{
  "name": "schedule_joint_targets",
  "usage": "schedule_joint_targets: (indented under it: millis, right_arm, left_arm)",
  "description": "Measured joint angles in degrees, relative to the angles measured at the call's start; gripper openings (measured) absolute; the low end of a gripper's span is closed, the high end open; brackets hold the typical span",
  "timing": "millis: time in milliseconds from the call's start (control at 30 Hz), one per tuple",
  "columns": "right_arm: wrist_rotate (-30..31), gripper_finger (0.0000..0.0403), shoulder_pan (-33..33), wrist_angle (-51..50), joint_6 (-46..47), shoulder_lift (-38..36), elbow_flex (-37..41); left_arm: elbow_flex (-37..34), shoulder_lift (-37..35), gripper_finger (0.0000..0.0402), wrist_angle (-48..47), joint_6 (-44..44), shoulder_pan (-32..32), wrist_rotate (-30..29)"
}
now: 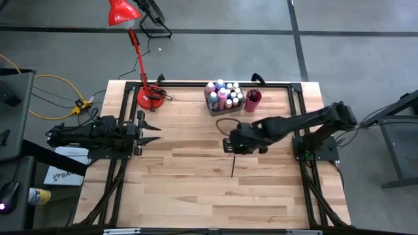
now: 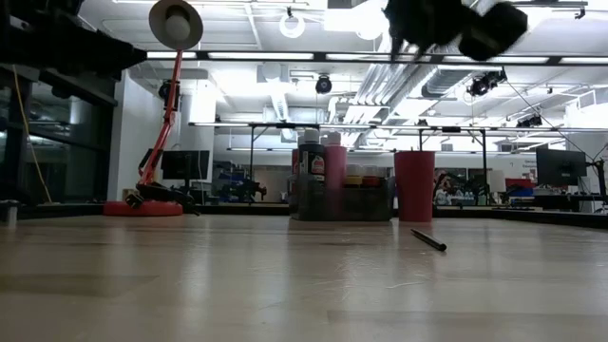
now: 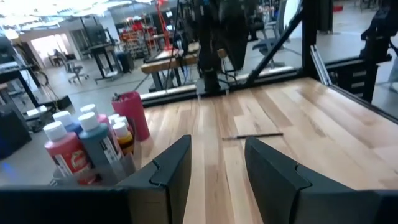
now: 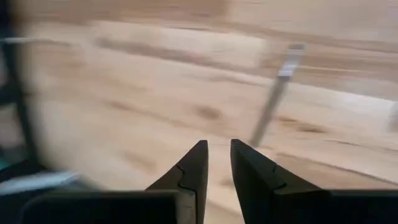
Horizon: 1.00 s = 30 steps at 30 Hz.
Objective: Pick & Place Paint Supplies
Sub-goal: Put the black paintbrush into the red cup
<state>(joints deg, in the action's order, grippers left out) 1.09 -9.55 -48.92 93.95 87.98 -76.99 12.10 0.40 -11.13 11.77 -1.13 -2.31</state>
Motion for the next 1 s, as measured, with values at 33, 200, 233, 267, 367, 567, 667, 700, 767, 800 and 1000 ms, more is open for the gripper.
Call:
schedule_joint_targets:
  millis: [33,200,233,267,367,567,667,700,767,800,1000]
  right_arm:
    - [0.03,0.0061,0.01,-1.94,0.67,1.17,0.00]
    - [-0.12,0.0060,1.51,-4.77,-0.30,7.16,0.00]
    - [-0.47,0.0063,1.97,-4.80,-1.02,8.27,0.00]
    - [-1.43,0.0068,2.56,-4.79,-1.50,9.50,0.00]
    - [-2.08,0.0091,4.09,-4.80,-1.93,13.52,0.02]
    - [-3.64,0.0158,6.85,-4.89,-2.34,20.26,0.03]
    - [-2.63,0.0181,7.62,-4.90,-2.69,21.86,0.04]
    - [-2.18,0.0185,7.84,-4.93,-2.78,22.22,0.04]
    - [-1.31,0.0188,8.39,-4.93,-3.26,22.73,0.11]
    - [-1.18,0.0189,8.66,-4.85,-3.71,22.94,0.11]
    - [-1.02,0.0189,9.73,-5.13,-4.89,23.95,0.13]
  left_arm:
    - [0.00,0.00,0.0145,0.11,0.06,0.00,0.00]
    - [0.00,-0.04,0.0145,-0.07,0.44,0.00,0.26]
    - [0.00,-0.04,0.0145,-0.07,0.51,0.00,0.26]
    - [0.00,-0.04,0.0145,-0.20,0.63,0.00,0.26]
    - [0.00,-0.04,0.0145,-0.80,0.97,0.00,0.28]
    - [0.00,-0.04,0.0145,-2.64,1.03,0.00,0.28]
    - [0.00,-0.04,0.0145,-2.97,1.03,0.00,0.40]
    - [0.00,-0.04,0.0145,-2.96,1.03,0.00,0.44]
    - [0.00,-0.04,0.0145,-2.96,1.03,0.00,0.44]
    - [0.00,-0.04,0.0145,-2.98,1.03,0.00,0.44]
    - [0.00,-0.04,0.0145,-3.19,1.01,0.00,0.44]
